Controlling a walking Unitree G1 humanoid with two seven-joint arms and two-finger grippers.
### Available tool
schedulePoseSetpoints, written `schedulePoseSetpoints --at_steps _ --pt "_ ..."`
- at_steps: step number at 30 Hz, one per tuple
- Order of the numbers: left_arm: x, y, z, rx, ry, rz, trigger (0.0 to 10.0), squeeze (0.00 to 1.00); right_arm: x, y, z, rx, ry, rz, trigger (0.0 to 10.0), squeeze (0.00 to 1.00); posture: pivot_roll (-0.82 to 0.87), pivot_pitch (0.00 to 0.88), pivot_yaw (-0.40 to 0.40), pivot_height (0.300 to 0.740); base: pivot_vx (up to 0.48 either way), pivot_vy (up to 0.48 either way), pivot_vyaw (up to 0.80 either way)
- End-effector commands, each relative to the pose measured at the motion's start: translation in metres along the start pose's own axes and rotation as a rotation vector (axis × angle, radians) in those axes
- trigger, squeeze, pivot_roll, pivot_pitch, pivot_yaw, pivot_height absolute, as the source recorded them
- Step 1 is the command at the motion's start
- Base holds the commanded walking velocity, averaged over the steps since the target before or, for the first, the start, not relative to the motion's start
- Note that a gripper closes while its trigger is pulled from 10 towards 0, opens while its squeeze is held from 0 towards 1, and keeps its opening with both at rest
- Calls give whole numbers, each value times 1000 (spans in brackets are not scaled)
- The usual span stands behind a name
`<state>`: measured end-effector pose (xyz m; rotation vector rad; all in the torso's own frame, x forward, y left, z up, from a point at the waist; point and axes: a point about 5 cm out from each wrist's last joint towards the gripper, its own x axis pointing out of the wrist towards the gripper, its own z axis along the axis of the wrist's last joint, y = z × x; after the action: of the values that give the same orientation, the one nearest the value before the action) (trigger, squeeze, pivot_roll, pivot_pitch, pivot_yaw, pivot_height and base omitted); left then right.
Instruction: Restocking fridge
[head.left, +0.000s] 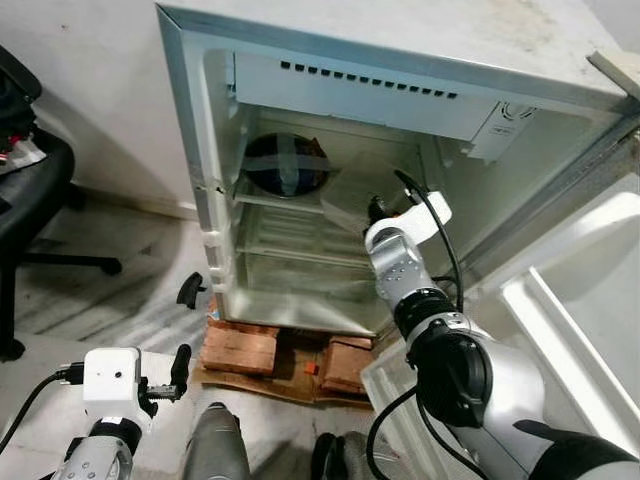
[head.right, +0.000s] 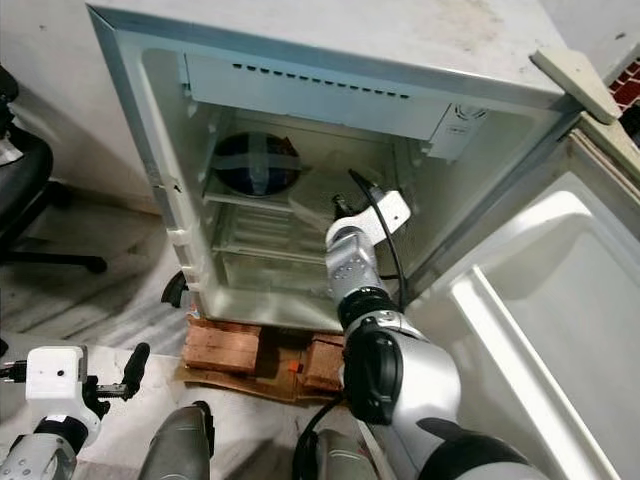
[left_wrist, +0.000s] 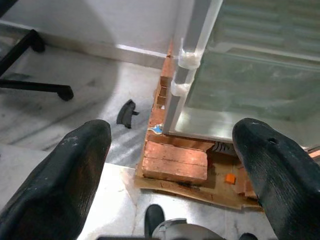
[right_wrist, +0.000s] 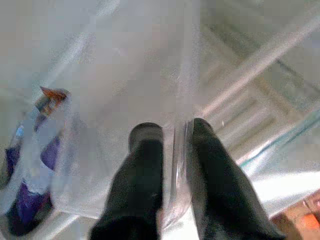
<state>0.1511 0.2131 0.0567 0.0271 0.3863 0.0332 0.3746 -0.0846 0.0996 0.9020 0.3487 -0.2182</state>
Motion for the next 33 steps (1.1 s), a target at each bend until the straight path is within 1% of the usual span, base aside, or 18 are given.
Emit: schedulePoseSetpoints --at_steps 1,9,14,20,22,24,26,28,30,33 --pt "-3 -2 -1 1 14 1 10000 0 -2 -2 -15 25 65 -20 10000 1000 384 236 -157 740 0 0 0" --pt "-2 -3 -1 -2 14 8 10000 0 -3 7 -17 68 81 20 10000 1000 387 236 -164 740 0 0 0" --pt "-2 -4 -1 -4 14 10 10000 0 -1 13 -11 105 64 55 10000 945 386 234 -166 740 0 0 0" --pt "-2 -3 -1 -3 14 15 10000 0 0 16 -3 142 49 68 10000 922 388 234 -169 740 0 0 0" --pt "-2 -2 0 -3 14 17 10000 0 1 18 0 170 44 66 10000 910 388 235 -169 740 0 0 0" --pt "-2 -2 -1 -5 14 21 10000 0 1 22 3 187 38 79 10000 914 389 234 -169 740 0 0 0" --pt "-2 -2 -1 -5 14 22 10000 0 1 24 4 191 37 83 10000 914 389 234 -169 740 0 0 0" --pt "-1 -1 0 -6 11 25 10000 0 1 33 9 243 30 111 10000 910 391 233 -172 740 0 0 0" --pt "0 -1 0 -6 9 27 10000 0 1 37 11 264 29 124 10000 918 391 233 -172 740 0 0 0" --pt "1 0 1 -8 3 32 10000 0 0 46 13 300 36 178 10000 918 389 233 -175 740 0 0 0"
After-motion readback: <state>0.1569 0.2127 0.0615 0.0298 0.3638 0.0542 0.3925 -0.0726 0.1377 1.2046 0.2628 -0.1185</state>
